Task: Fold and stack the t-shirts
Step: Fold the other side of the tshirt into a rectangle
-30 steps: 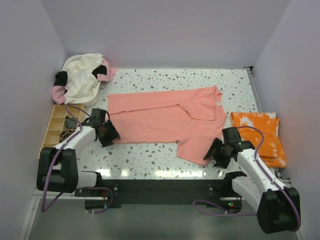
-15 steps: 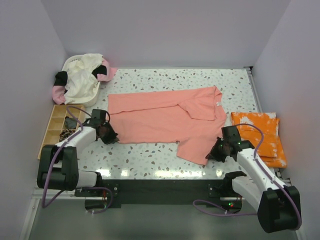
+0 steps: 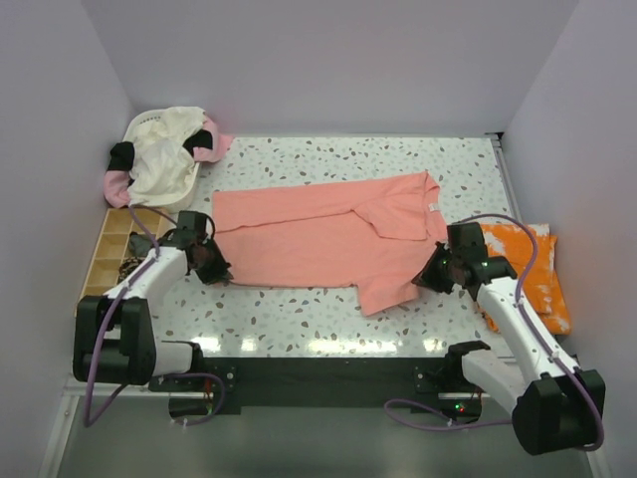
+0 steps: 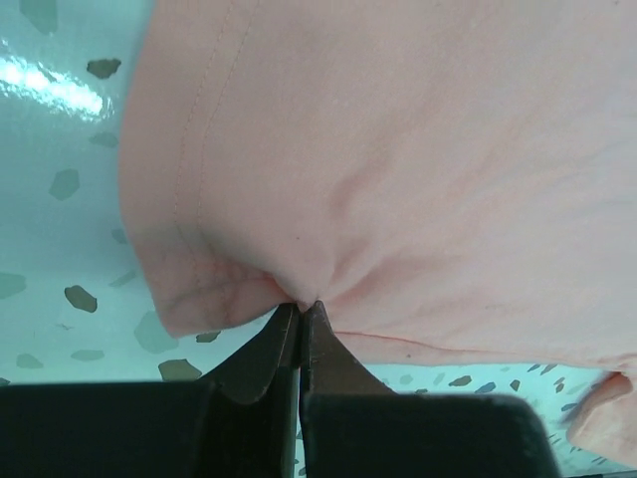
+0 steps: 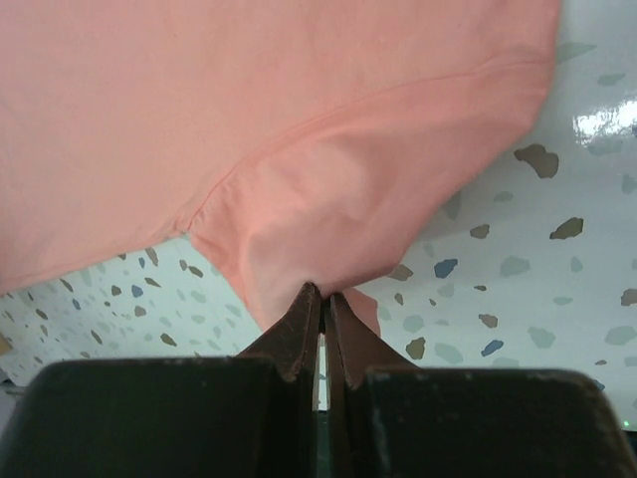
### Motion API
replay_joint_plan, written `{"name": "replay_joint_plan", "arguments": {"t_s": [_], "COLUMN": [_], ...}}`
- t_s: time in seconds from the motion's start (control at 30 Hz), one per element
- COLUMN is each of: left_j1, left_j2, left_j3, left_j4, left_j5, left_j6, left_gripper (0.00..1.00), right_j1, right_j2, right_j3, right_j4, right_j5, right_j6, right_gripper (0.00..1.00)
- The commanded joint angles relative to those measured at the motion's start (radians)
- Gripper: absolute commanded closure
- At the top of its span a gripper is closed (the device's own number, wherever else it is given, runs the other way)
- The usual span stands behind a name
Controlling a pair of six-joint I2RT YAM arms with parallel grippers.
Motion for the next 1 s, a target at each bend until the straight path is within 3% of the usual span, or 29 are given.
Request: {"name": "replay_joint_plan", "arguments": {"t_s": [0.0, 0.47, 0.97], "left_j1": [0.015, 0.054, 0.095], "left_j2": [0.014, 0.245, 0.439], "left_j3": [0.077, 0.229, 0.425], "left_j4": [0.006, 0.089, 0.086], "left_j5": [-0.009, 0.021, 0.192], "left_j6": [0.040, 0.058, 0.100], "left_gripper": [1.00, 1.00, 1.00], "right_j1": [0.002, 0.004, -0.018], "right_j2": [0.082, 0.418, 0.771], "right_j3": [0.106, 0.365, 0.681], "right_j4": [0.034, 0.149, 0.174], "right_j5": [0.043, 0.075, 0.109], "right_j6": [-0.059, -0.143, -0.191], "right_gripper": [1.00, 1.00, 1.00]}}
